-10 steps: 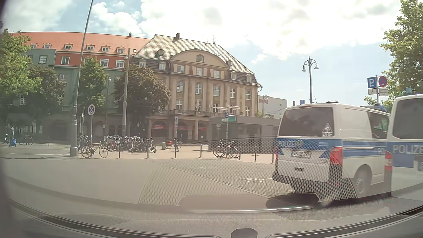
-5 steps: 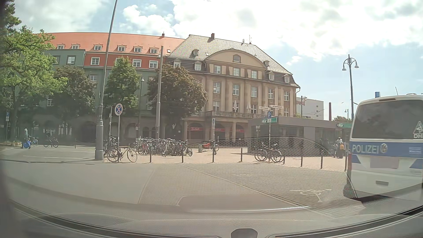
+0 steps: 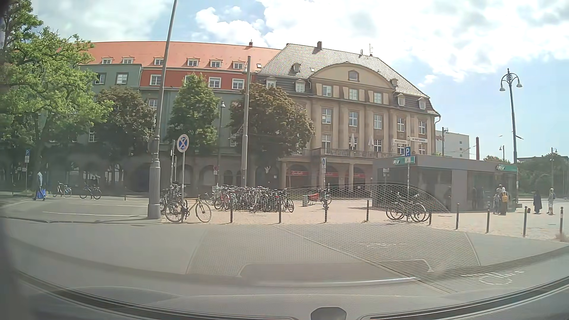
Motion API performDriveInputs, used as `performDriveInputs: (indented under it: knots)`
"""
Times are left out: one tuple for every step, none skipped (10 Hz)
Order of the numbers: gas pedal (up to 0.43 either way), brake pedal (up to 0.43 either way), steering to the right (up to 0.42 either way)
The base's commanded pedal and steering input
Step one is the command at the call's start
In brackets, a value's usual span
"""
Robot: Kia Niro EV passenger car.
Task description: Follow the waypoints while adhering to traffic rules and regulations
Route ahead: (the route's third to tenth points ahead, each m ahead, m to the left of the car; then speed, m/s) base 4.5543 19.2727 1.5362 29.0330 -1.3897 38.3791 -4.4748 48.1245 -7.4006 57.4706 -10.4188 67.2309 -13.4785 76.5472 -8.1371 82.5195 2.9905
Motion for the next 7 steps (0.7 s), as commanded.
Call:
performDriveInputs:
  knots:
    - [0.0, 0.03, -0.248]
    - [0.0, 0.024, -0.25]
    - [0.0, 0.03, -0.255]
    - [0.0, 0.03, -0.261]
    - [0.0, 0.03, -0.268]
    - [0.0, 0.03, -0.275]
    - [0.0, 0.03, -0.28]
